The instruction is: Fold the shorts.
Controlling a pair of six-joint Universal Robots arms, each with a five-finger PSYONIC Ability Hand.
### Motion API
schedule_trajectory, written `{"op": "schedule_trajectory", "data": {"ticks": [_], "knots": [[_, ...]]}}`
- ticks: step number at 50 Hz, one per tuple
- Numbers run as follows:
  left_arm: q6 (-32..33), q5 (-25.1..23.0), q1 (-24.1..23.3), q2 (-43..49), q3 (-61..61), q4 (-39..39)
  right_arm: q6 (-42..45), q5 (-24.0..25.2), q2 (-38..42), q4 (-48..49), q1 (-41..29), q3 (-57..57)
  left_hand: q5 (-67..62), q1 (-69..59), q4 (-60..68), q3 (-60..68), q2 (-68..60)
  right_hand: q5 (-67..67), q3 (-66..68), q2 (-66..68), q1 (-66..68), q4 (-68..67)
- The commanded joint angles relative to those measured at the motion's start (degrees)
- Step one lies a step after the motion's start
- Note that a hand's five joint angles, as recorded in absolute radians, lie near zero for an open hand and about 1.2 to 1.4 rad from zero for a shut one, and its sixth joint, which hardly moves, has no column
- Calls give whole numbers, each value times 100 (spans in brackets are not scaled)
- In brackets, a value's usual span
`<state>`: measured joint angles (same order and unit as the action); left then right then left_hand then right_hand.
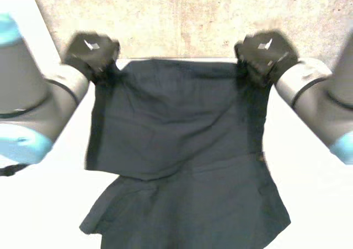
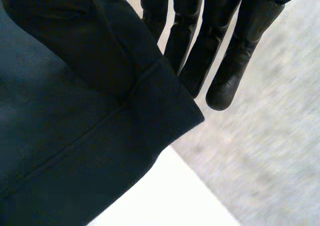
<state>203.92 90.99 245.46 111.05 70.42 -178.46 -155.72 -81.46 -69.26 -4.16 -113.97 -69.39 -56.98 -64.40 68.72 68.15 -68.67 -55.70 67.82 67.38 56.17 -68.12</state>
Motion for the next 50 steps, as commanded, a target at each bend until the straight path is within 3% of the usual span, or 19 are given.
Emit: {"op": "schedule_trajectory", "data": {"ticks": [1, 6, 11, 12, 13, 14, 15, 16, 22, 27, 34, 42, 50], "knots": [[104, 33, 37, 2244, -1590, -435, 16, -545, 1966, 440, -63, 1179, -1302, -1560, 1128, 1185, -1133, -1430, 1218, 1262, 2383, -1188], [683, 68, 265, 3386, -3345, -601, 77, -696, 2548, 1600, -64, 1674, -1302, -1560, 1128, 1185, -1133, -1430, 1218, 1262, 2383, -1188], [764, 15, 266, 3959, -4360, -857, 165, -608, 2979, 2674, -63, 1972, -1302, -1560, 1128, 1185, -1133, -1430, 1218, 1262, 2383, -1188], [772, 15, 257, 4012, -4448, -883, 182, -582, 3058, 2709, -64, 2077, -1302, -1560, 1128, 1185, -1133, 30, -241, -198, 923, 271], [781, 6, 248, 4047, -4492, -909, 191, -547, 3181, 2579, -64, 2279, -638, -896, 464, 521, -469, 5240, -5451, -5408, -4287, 5482], [781, -2, 222, 4065, -4510, -945, 191, -537, 3234, 2456, -64, 2376, 2750, 2491, -2923, -2866, 2918, 5570, -5782, -5738, -4617, 5812], [799, -3, 204, 4065, -4510, -971, 191, -511, 3278, 2307, -64, 2464, 4865, 4607, -5039, -4982, 5034, 5570, -5782, -5738, -4617, 5812], [799, 6, 178, 4074, -4510, -997, 200, -485, 3305, 2158, -64, 2535, 5698, 5440, -5872, -5815, 5867, 5570, -5782, -5738, -4617, 5812], [764, 181, 73, 3995, -4458, -1130, 156, -432, 2998, 1532, -64, 2475, 5698, 5440, -5872, -5815, 5867, 5570, -5782, -5738, -4617, 5812], [711, 568, 81, 3478, -3853, -1042, 173, -380, 1928, 1365, 15, 1388, 5698, 5440, -5872, -5815, 5867, 5570, -5782, -5738, -4617, 5812], [509, 648, 125, 1808, -1420, -901, 209, -125, 863, 909, 77, 6, 5560, 5301, -5733, -5677, 5728, 5570, -5782, -5738, -4617, 5812], [-483, 639, 55, -327, 1411, -787, 454, 1105, 247, 223, 437, -1576, 5122, 4863, -5296, -5239, 5291, 5570, -5782, -5738, -4617, 5812], [-1494, 630, -121, -1840, 3442, -365, 1061, 1537, -96, 336, 833, -2948, 4483, 4224, -4656, -4600, 4651, 3779, -3990, -3947, -2826, 4020]]}}
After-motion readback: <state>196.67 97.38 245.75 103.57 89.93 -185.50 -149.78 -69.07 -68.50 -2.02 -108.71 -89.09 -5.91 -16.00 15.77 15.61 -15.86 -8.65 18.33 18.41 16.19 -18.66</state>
